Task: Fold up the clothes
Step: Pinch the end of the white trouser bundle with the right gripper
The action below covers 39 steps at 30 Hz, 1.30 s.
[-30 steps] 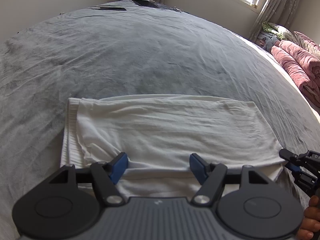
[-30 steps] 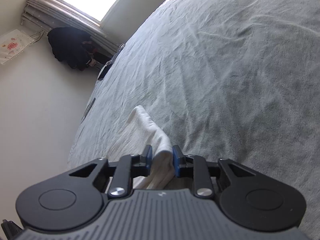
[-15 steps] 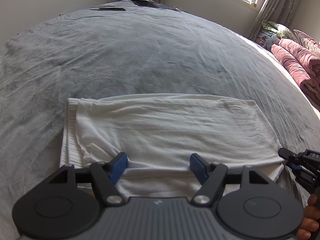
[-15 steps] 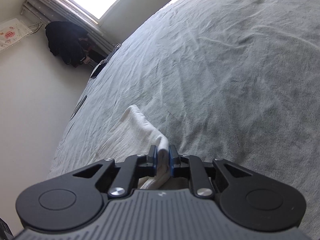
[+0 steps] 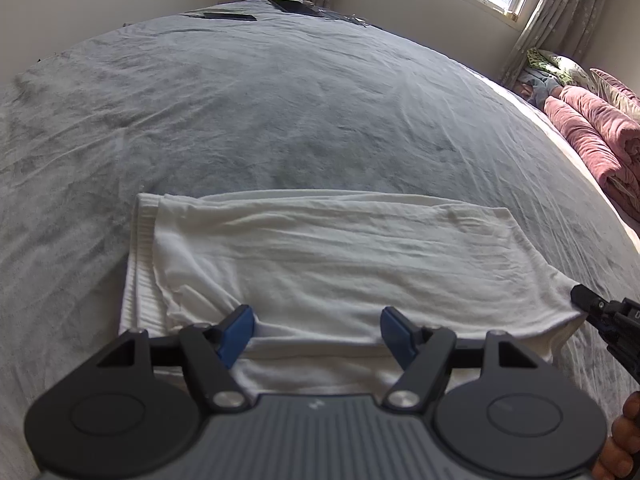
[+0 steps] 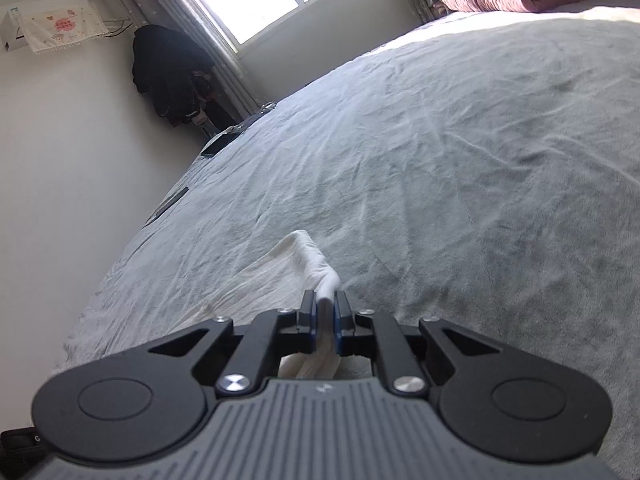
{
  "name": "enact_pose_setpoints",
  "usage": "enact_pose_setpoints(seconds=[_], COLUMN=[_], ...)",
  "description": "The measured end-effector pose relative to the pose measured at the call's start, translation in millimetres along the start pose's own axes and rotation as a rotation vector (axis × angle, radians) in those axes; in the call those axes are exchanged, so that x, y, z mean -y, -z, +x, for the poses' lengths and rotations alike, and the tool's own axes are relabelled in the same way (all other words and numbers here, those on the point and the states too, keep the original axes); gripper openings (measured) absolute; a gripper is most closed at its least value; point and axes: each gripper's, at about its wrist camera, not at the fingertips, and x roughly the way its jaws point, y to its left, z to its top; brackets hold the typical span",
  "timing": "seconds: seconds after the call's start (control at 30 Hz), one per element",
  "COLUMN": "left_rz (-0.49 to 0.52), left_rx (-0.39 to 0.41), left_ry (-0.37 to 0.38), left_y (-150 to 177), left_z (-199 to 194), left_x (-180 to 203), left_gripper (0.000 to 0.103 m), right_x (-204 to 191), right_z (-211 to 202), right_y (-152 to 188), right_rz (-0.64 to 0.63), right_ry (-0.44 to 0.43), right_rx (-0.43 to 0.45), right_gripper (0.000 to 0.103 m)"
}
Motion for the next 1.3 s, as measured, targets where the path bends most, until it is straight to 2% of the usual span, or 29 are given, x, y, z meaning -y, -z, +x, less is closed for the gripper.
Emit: enact_pose_setpoints(seconds=[0.13,0.23,0.57,0.77,0.9,1.13,1.23,1.3], left_rz=[-0.052,-0.035,-0.072,-0.073,-0.089,-0.156,-0.226,-0.31], left_rx=[0.009,0.02,0.007,0.006,0.012,0.117,0.118,0.116], left_ry=[0.022,0.019,0.025,0.028,0.031,0.048,0.093,0.123], left_y=[-3,-3,-3,-3,-4,-12,-16,-18], left_z=[-5,-7,-6,-5,-7,-32,-34,-34], left_x=[-6,-3,-10,-9,-11,-20,-33,-47], left_gripper=[0.072,0.072,0.072,0.071,0.07,0.068,0.068,0.068], right_x=[-10,-11,9,21,2,-50,-80,-100], right_z=[1,0,-2,-7,-11,-18,-20,-20], right_y=[-3,-2,9,10,9,20,36,52], right_rz=[-0.036,-0.037,0.069,0.114,0.02,-0.231,-0.37,-0.483], right_ry=[-0.011,-0.012,0.004,-0.02,-0.035,-0.082,-0.126,-0.154], right_rx=[0.024,0.037,0.024,0.045,0.079,0.151,0.156,0.146], right_gripper=[0.011,0.011,0.011,0.011,0.011,0.011,0.011,0.011])
